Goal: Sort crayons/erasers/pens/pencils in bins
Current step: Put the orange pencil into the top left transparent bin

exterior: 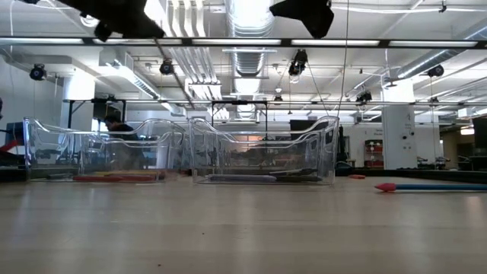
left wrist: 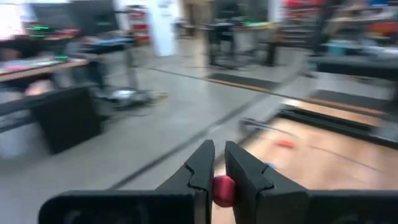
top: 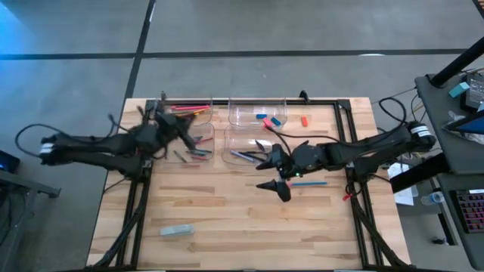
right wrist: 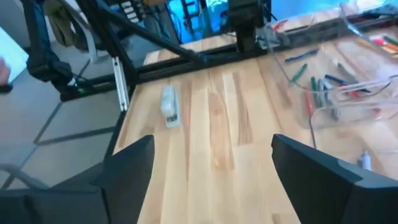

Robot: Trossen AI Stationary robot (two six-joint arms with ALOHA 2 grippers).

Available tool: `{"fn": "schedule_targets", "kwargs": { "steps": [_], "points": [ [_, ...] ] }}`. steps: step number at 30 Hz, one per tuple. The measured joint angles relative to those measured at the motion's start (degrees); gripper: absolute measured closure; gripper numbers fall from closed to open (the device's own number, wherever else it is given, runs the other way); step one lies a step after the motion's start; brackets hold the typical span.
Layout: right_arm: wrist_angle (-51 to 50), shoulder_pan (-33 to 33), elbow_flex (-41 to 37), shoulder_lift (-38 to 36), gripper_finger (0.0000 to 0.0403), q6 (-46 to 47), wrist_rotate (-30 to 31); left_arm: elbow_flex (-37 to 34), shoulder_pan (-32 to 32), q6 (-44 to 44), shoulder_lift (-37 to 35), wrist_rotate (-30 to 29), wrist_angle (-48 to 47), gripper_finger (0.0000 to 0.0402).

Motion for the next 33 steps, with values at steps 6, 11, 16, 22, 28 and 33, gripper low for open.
{"fn": "schedule_targets", "kwargs": {
  "steps": [6, 11, 16, 22, 28, 33],
  "points": [
    [0.03, 0.17, 0.00, 3.36, 0.0103, -0.13, -0.01, 0.49, 9.42, 2.94, -5.43, -10.30, -12.58, 0.0387],
    [0.39, -0.24, 0.00, 5.98, 0.0102, -1.43, 0.10, 2.56, 13.99, 4.49, 0.18, -13.01, -22.91, 0.0387],
    [0.39, -1.06, -0.02, 7.22, 0.0102, -1.22, 0.51, 3.59, 18.08, 8.66, 10.04, -12.99, -23.05, 0.0387],
    [0.26, -0.96, -0.04, 6.28, 0.0103, -1.12, 0.49, 5.38, 20.96, 10.80, 21.69, -13.99, -24.93, 0.0380],
    [-1.65, -0.98, -0.04, 4.52, 0.0110, -0.04, 0.56, 8.55, 21.54, 11.98, 28.99, -16.63, -26.09, 0.0305],
    [-2.12, -0.98, -0.04, 3.51, 0.0109, 1.23, 0.54, 11.36, 21.56, 11.87, 30.48, -16.51, -27.60, 0.0205]
  ]
}}
